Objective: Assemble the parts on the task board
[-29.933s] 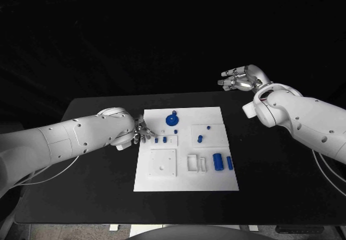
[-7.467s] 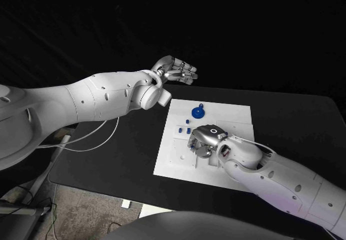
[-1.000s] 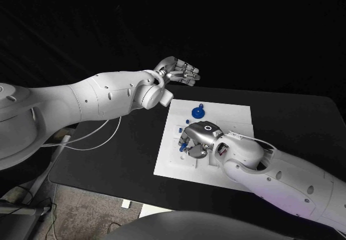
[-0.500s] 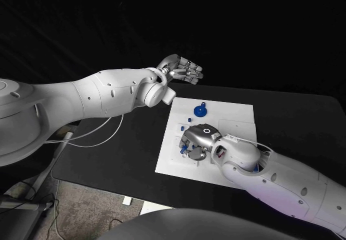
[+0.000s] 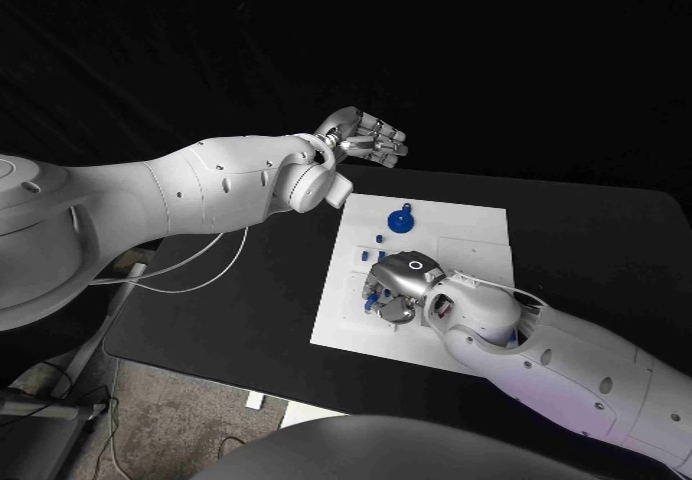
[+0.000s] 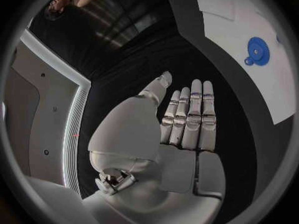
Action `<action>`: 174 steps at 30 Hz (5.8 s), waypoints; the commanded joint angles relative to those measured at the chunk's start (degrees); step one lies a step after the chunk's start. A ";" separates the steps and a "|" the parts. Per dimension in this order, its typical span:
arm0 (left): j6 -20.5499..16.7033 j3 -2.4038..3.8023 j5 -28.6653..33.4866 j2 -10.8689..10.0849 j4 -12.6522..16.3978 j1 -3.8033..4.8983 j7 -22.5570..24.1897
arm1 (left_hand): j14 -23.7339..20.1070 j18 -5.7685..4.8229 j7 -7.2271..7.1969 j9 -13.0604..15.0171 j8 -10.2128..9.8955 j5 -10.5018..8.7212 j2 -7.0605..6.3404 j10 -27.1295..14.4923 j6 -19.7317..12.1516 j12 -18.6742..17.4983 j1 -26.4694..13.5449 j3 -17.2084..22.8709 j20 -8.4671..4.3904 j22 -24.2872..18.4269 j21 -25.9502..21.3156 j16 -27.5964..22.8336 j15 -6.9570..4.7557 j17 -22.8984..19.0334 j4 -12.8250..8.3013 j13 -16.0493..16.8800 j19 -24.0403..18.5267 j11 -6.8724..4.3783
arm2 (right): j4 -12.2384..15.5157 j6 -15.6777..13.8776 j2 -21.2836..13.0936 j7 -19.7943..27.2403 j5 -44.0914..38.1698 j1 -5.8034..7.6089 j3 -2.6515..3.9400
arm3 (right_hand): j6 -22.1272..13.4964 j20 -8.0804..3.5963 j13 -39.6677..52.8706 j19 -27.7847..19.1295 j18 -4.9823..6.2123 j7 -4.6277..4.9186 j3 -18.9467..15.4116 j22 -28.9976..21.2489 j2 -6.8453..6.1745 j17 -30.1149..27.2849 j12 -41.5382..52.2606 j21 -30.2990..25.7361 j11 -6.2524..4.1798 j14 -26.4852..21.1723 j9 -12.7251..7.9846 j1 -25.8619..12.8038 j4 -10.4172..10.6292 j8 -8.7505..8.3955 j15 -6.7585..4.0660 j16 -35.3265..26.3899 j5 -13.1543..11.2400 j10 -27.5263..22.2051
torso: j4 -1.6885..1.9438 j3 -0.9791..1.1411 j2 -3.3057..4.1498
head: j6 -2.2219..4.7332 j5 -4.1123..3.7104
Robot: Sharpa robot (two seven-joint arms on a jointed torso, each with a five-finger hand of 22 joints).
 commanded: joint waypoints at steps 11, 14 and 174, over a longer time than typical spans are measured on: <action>0.85 0.04 0.36 0.11 0.08 0.03 0.46 | -0.26 -0.72 -0.11 -0.03 0.04 0.16 0.57 -0.09 -0.09 0.12 -0.18 0.14 0.15 -0.05 0.37 -0.16 -0.14 -0.01 0.18 0.01 0.38 -0.22 | -0.28 1.28 -0.04 0.04 -0.73 -0.16 -0.20 | 0.67 -0.16 0.10 -0.02 0.83 0.07 0.27 0.34 0.68 -0.05 0.20 0.05 -0.27 0.08 0.16 -0.32 -0.39 0.18 -0.32 0.37 0.27 0.60 | 0.05 -0.03 0.03 | 0.00 -0.10; 0.84 0.04 0.36 0.14 0.07 0.03 0.46 | -0.26 -0.72 -0.11 -0.03 0.04 0.16 0.57 -0.09 -0.09 0.12 -0.18 0.14 0.15 -0.05 0.37 -0.16 -0.14 -0.01 0.18 0.01 0.38 -0.22 | -0.36 1.30 0.05 0.04 -0.73 -0.17 -0.28 | 0.68 -0.15 0.10 -0.01 0.84 0.07 0.28 0.39 0.71 -0.04 0.20 0.00 -0.27 0.08 0.17 -0.33 -0.44 0.19 -0.31 0.37 0.27 0.58 | 0.03 -0.04 0.03 | 0.00 -0.13; 4.82 -0.06 4.72 -6.74 3.54 -2.42 7.63 | 0.46 -1.36 -1.07 0.02 0.14 -1.32 0.50 2.92 1.54 0.17 -2.90 -9.46 0.39 -3.99 -0.02 -0.09 -0.17 0.48 5.10 0.05 1.17 -1.09 | 7.91 17.70 -27.75 -24.77 50.25 1.39 10.22 | -8.51 -1.50 60.29 1.96 -0.68 -0.26 -27.38 12.97 4.20 26.16 55.18 10.39 -3.06 -0.58 5.15 -10.98 11.88 0.13 -1.64 12.70 7.68 -1.79 | -1.61 0.48 -1.57 | 2.16 -10.27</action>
